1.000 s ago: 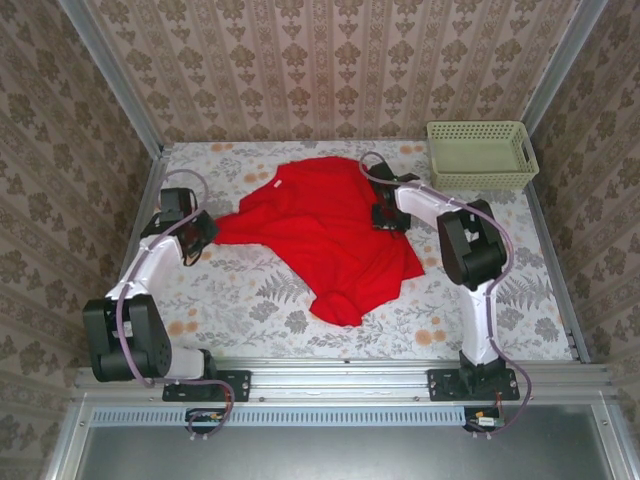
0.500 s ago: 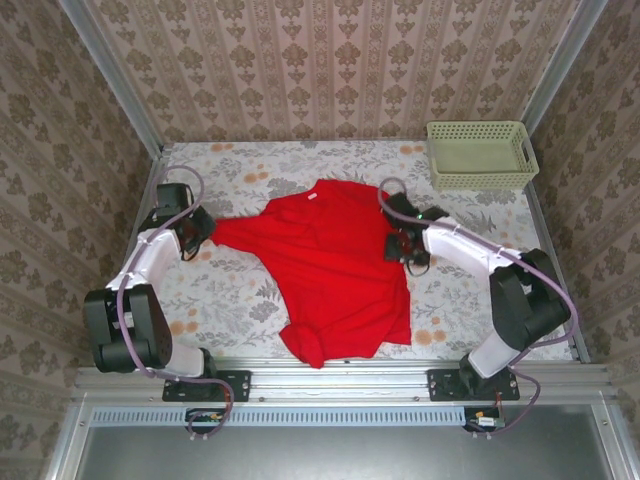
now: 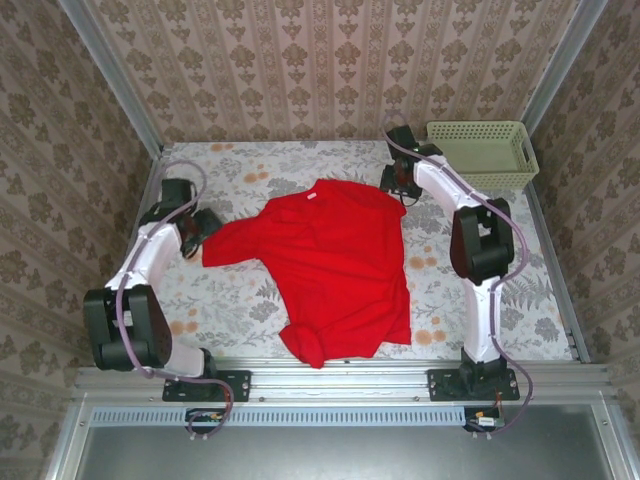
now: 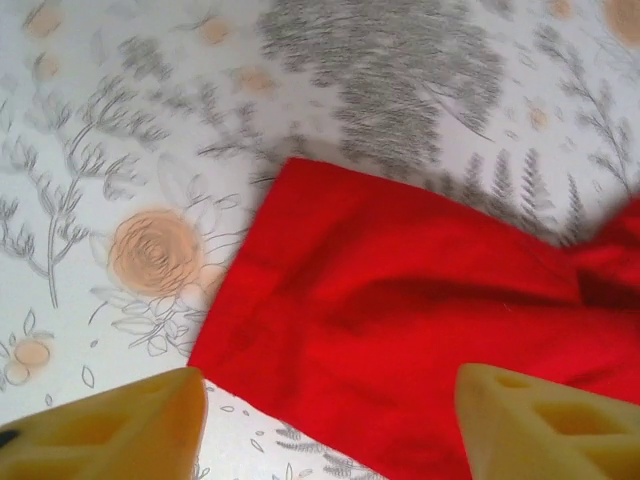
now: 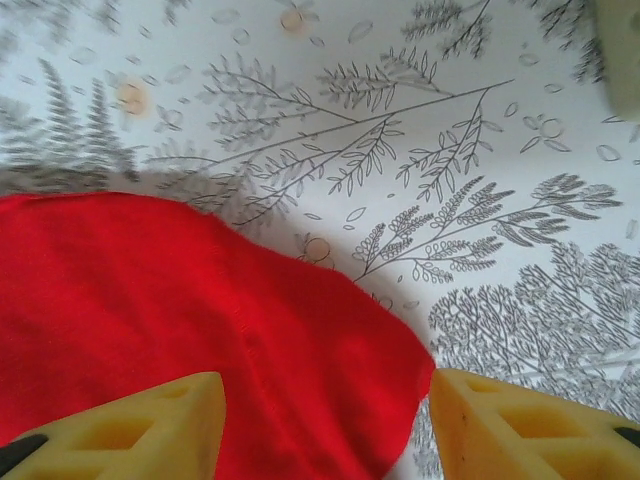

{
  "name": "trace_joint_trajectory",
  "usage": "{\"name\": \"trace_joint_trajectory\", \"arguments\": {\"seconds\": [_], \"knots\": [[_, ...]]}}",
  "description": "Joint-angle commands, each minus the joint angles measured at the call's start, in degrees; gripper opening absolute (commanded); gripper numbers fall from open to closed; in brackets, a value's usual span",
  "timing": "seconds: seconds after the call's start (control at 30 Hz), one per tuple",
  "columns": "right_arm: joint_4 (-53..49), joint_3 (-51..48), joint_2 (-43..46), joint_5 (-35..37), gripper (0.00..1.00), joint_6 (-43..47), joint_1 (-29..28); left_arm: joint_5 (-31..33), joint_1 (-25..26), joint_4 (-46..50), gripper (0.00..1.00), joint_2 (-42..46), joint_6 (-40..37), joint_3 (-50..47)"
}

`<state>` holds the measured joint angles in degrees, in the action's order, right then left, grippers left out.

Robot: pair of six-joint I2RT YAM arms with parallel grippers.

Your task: Fold the inside-out t-shirt

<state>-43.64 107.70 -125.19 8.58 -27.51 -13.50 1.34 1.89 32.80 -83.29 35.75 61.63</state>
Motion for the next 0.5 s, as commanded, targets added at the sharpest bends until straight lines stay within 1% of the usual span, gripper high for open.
{"name": "trace_joint_trajectory", "arguments": {"seconds": [0.0,0.03,0.07,0.2,0.3,0.4,0.47], "knots": [[-5.8,5.6,-3.7,-0.7,0.59,2.7,0.8,3.8,7.8,5.0,0.83,-4.6,-3.4,7.9],[-6.2,6.8,-4.9,-1.2,0.6,2.9,1.1,4.0,9.7,4.7,0.87,-6.4,-3.6,8.8],[-6.6,7.6,-5.8,-1.3,0.6,3.0,1.2,4.1,10.8,4.8,0.88,-8.1,-3.4,9.8],[-6.5,8.8,-8.3,-3.5,0.63,3.3,1.4,0.4,13.8,3.5,0.9,-15.3,-3.9,12.8],[-5.8,8.6,-9.7,-6.8,0.63,3.3,1.3,0.1,15.0,4.6,0.89,-19.7,-4.4,15.1],[-5.2,8.5,-10.9,-10.4,0.62,3.2,1.1,-1.1,14.7,3.9,0.8,-22.6,-4.3,15.2],[-5.0,8.4,-11.5,-11.5,0.61,3.2,0.8,-2.1,14.3,3.0,0.69,-24.0,-4.4,15.0]]}}
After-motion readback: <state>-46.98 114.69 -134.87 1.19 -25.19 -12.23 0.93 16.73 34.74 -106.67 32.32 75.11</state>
